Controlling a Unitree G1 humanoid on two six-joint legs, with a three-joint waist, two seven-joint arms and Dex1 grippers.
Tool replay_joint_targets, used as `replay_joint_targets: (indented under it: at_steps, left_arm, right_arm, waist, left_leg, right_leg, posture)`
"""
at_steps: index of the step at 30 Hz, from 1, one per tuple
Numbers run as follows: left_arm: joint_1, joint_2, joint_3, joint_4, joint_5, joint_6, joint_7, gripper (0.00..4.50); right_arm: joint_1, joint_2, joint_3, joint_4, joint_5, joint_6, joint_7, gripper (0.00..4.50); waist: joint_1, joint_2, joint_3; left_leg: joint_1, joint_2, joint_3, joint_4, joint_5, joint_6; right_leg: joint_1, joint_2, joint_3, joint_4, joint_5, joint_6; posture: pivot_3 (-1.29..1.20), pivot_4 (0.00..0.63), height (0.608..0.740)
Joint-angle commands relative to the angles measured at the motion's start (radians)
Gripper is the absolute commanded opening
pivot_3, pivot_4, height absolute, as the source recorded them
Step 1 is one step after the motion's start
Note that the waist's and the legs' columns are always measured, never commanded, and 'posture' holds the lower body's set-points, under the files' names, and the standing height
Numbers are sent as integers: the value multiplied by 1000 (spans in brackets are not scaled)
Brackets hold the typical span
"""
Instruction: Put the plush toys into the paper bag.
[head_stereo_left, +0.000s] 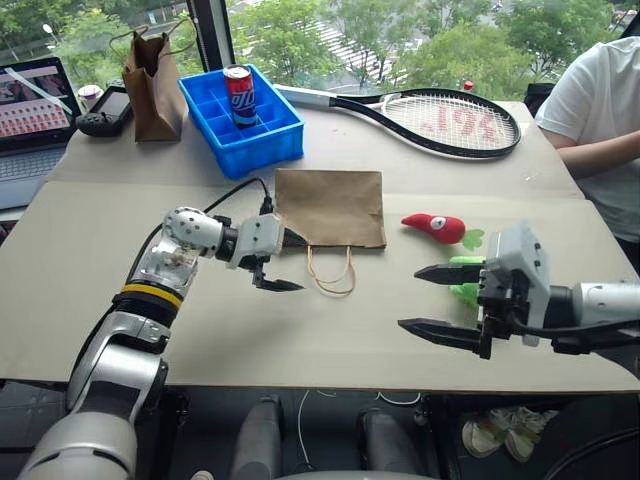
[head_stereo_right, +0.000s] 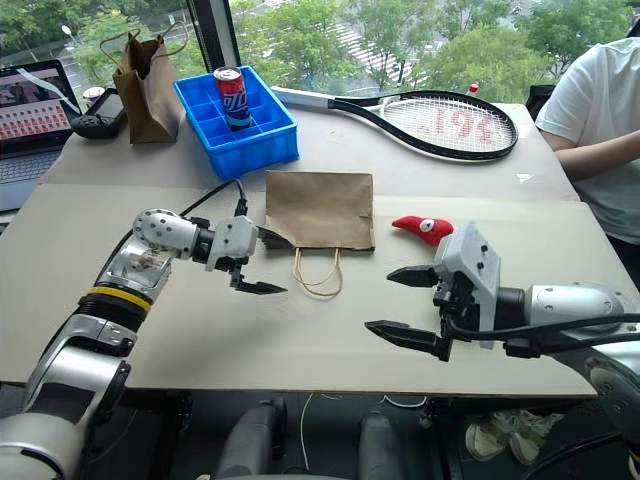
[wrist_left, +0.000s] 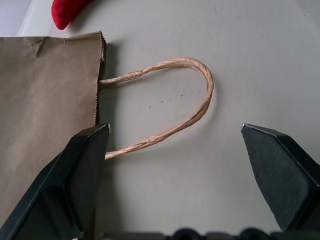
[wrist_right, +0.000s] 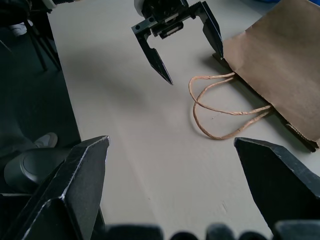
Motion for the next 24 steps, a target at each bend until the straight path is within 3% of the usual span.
replay_joint_targets:
  at_steps: [1, 4, 8, 13, 14, 17, 24]
  left_arm:
    - [-71, -40, 12, 79, 13, -62, 1, 3989]
    - [-105, -73, 2, 164, 49, -117, 22, 3121]
    - [-134, -112, 21, 224, 49, -134, 32, 1644]
    - [-151, -136, 77, 166, -44, 18, -26, 65]
    - [-149, -137, 88, 143, -62, 55, -38, 65]
    - [-146, -137, 126, 29, -131, 218, -55, 0]
    - [-134, -104, 171, -223, -216, 546, -2, 0]
  right_arm:
    - [37, 13, -73, -58, 27, 3, -63, 4500]
    - [79, 23, -100, -79, 30, 3, -102, 4500]
    - [115, 30, -73, -111, 17, 5, -150, 4500]
    - [129, 80, 22, -108, -67, -8, -245, 4500]
    - [125, 89, 45, -102, -93, -13, -263, 4500]
    - [84, 163, 132, -52, -176, -38, -326, 3855]
    - [-59, 352, 301, 78, -325, -94, -394, 1456]
  waist:
    - [0, 0, 0]
    - [0, 0, 0]
    - [-2, 0, 0]
    - [-4, 0, 0]
    - [-5, 0, 0]
    - [-6, 0, 0]
    - [-12, 0, 0]
  left_leg:
    - [0, 0, 0, 1, 0, 0]
    - [0, 0, 0, 2, 0, 0]
    - [0, 0, -1, 3, 0, 0]
    - [0, 0, -2, 3, 0, 0]
    - [0, 0, -2, 3, 0, 0]
    - [0, 0, -2, 4, 0, 0]
    - [1, 0, -3, 4, 1, 1]
  right_leg:
    - [-1, 0, 0, 1, -1, -2]
    - [-1, 0, 0, 4, -1, -1]
    - [0, 0, 1, 5, -1, -1]
    - [-1, 1, 1, 6, 0, 2]
    - [-1, 1, 1, 7, 0, 2]
    - [-1, 1, 1, 8, 0, 2]
    - [-1, 2, 2, 10, 0, 4]
  posture:
    - [0, 150, 740]
    - [0, 150, 740]
    - [0, 150, 740]
    - [0, 150, 740]
    - [0, 150, 740]
    - [0, 150, 740]
    - [0, 150, 740]
